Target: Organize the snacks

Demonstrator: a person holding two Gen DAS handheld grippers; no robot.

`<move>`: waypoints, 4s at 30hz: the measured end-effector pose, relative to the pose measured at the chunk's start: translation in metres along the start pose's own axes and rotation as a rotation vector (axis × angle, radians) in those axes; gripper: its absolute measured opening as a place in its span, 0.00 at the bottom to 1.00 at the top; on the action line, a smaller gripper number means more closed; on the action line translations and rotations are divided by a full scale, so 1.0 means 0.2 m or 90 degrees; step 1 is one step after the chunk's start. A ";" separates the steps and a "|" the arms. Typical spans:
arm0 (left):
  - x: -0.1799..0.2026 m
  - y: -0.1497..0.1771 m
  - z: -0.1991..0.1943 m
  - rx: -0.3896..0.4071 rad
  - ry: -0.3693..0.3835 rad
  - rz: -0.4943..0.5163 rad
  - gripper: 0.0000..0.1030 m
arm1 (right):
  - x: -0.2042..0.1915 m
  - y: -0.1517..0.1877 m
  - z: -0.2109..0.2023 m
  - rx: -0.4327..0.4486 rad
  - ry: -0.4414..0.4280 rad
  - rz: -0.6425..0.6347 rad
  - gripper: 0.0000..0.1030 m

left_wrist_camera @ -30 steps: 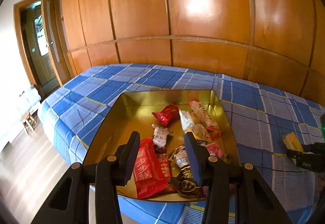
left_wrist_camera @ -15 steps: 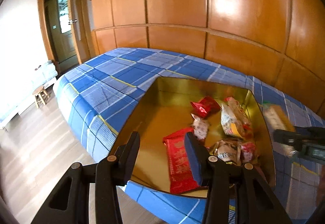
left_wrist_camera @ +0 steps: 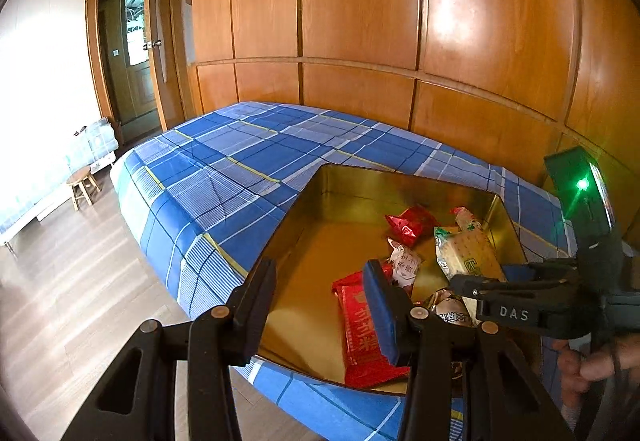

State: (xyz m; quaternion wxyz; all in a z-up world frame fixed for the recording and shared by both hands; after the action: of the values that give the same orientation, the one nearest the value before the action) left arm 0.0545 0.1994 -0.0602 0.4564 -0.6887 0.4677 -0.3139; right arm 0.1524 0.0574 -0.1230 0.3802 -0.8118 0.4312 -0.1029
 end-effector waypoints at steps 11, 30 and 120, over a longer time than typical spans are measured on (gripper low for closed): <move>0.01 0.00 0.00 0.000 0.001 0.002 0.45 | -0.04 0.06 -0.12 0.009 -0.024 0.007 0.48; 0.05 0.03 0.01 -0.013 0.006 0.011 0.45 | 0.00 0.08 0.00 -0.006 0.037 -0.031 0.12; 0.33 0.00 -0.19 0.025 0.067 0.038 0.90 | 0.11 0.23 -0.67 0.210 0.162 0.039 0.29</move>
State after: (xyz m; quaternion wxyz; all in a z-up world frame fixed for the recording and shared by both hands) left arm 0.0447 0.1258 -0.0452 0.4538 -0.6480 0.5051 -0.3451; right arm 0.0710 -0.0465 -0.0654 0.4532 -0.7056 0.4774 -0.2624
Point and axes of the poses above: each gripper's, at about its wrist camera, not at the fingertips, and z roughly the way its jaws point, x to its right, y to its underside, the point moved 10 cm from there along z, roughly the way its jaws point, and after that the axes turned 15 degrees about x, right-handed, at the moved point
